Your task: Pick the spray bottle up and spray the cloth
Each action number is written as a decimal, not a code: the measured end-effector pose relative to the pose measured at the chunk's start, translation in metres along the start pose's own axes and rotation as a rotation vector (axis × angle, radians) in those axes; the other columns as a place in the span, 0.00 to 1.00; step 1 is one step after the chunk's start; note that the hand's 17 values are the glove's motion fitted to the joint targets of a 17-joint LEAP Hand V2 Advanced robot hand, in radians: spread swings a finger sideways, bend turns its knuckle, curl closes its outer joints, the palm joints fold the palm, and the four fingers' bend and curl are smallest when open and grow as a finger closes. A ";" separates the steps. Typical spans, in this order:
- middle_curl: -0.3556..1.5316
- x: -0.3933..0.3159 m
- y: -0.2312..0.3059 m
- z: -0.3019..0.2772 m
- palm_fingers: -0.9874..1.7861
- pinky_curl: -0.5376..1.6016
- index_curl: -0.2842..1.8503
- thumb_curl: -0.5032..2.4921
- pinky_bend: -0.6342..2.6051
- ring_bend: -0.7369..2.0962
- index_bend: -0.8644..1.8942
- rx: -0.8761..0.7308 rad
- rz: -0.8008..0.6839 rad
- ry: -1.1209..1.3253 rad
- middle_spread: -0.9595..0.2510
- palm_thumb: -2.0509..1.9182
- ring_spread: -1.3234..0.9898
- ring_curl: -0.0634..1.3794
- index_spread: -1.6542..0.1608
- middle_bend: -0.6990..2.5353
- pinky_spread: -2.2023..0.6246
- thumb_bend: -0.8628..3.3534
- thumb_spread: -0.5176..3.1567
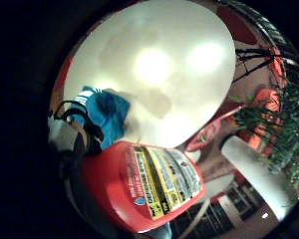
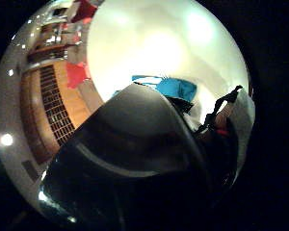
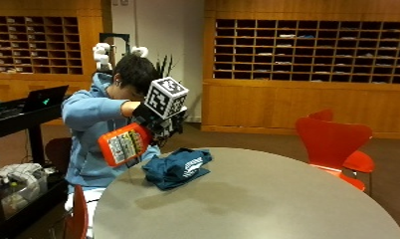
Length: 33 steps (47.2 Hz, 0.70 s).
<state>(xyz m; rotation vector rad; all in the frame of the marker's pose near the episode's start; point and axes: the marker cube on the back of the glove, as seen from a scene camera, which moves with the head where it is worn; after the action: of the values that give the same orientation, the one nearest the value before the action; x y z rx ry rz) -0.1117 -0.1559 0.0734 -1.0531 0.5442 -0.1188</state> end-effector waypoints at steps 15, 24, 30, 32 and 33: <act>0.45 -0.026 -0.005 0.048 0.86 0.43 0.38 0.42 0.30 0.47 0.44 -0.284 0.138 0.288 0.67 0.73 0.49 0.34 0.80 0.39 0.70 0.20 0.25; 0.45 -0.033 -0.011 0.072 0.86 0.43 0.38 0.43 0.30 0.47 0.45 -0.344 0.133 0.334 0.67 0.73 0.49 0.34 0.80 0.39 0.70 0.20 0.25; 0.45 -0.036 -0.010 0.069 0.85 0.43 0.38 0.43 0.31 0.47 0.45 -0.330 0.124 0.349 0.67 0.73 0.49 0.34 0.80 0.39 0.70 0.20 0.25; 0.45 -0.038 -0.009 0.064 0.86 0.43 0.38 0.43 0.31 0.47 0.45 -0.321 0.129 0.356 0.67 0.73 0.49 0.34 0.80 0.39 0.70 0.20 0.25; 0.45 -0.039 -0.007 0.062 0.86 0.43 0.38 0.43 0.31 0.47 0.45 -0.318 0.135 0.360 0.67 0.73 0.49 0.34 0.80 0.39 0.70 0.20 0.25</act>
<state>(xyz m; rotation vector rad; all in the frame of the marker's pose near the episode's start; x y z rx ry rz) -0.1144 -0.0969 0.1171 -1.3098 0.9819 -0.1057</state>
